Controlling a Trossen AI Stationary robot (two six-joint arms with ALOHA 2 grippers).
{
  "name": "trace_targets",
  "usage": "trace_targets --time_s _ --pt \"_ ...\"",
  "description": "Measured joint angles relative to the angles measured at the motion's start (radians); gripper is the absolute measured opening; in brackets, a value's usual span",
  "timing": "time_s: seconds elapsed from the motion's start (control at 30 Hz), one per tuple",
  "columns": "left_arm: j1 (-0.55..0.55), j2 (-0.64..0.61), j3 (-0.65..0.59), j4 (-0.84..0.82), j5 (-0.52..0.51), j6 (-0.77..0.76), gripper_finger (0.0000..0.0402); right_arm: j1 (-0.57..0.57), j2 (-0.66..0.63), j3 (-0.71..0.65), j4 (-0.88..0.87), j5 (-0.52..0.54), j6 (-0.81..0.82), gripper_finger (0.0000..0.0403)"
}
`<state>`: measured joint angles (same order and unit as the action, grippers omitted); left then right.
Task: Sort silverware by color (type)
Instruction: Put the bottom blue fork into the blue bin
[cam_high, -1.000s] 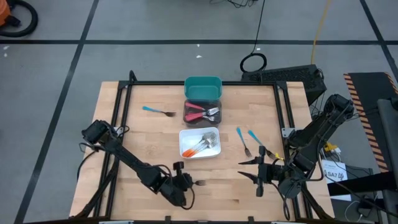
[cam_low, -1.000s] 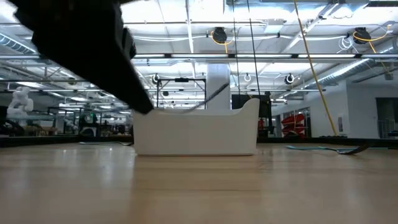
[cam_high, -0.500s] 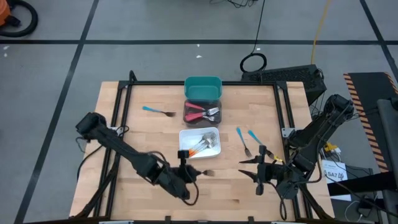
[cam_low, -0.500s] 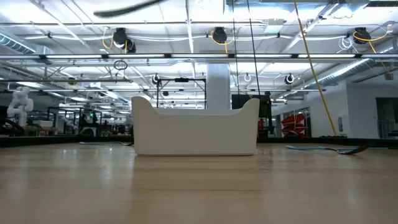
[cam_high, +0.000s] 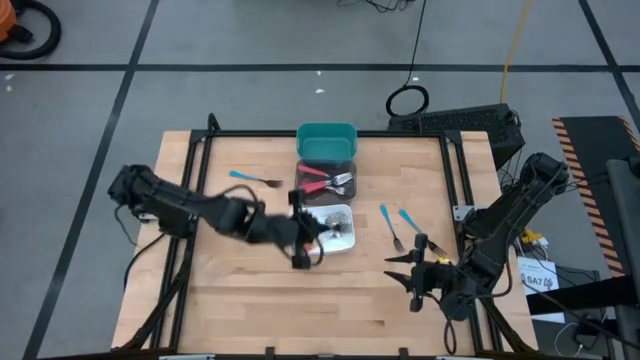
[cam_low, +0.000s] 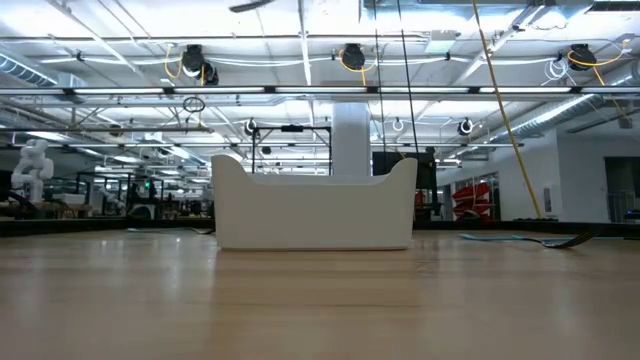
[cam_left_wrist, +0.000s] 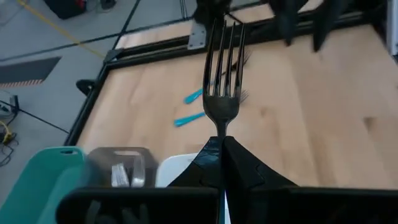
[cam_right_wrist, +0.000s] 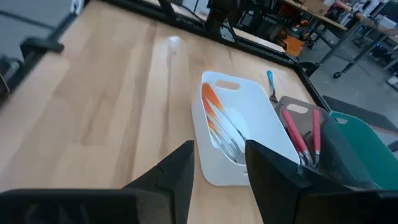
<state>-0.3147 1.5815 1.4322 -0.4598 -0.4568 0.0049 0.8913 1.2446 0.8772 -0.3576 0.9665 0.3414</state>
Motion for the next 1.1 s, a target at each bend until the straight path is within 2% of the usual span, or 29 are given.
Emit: trace_targets --time_s 0.3,0.63,0.77,0.97,1.1 --pt "0.267 -0.006 -0.001 0.045 0.230 0.169 0.0000 -0.021 0.000 -0.060 -0.047 0.002 -0.022 0.0139" --pt "0.568 -0.002 -0.001 0.144 0.495 0.306 0.0000 -0.113 0.000 -0.071 -0.170 0.010 -0.030 0.0139" --pt "0.685 0.009 -0.002 0.175 0.588 0.330 0.0000 -0.147 0.000 -0.071 -0.202 0.045 -0.048 0.0139" --pt "0.823 0.081 0.000 0.277 0.759 0.347 0.0000 -0.196 0.000 -0.071 -0.219 0.109 -0.067 0.0139" --pt "0.878 0.145 -0.002 0.330 0.801 0.349 0.0000 -0.220 0.000 -0.071 -0.223 0.108 -0.047 0.0139"
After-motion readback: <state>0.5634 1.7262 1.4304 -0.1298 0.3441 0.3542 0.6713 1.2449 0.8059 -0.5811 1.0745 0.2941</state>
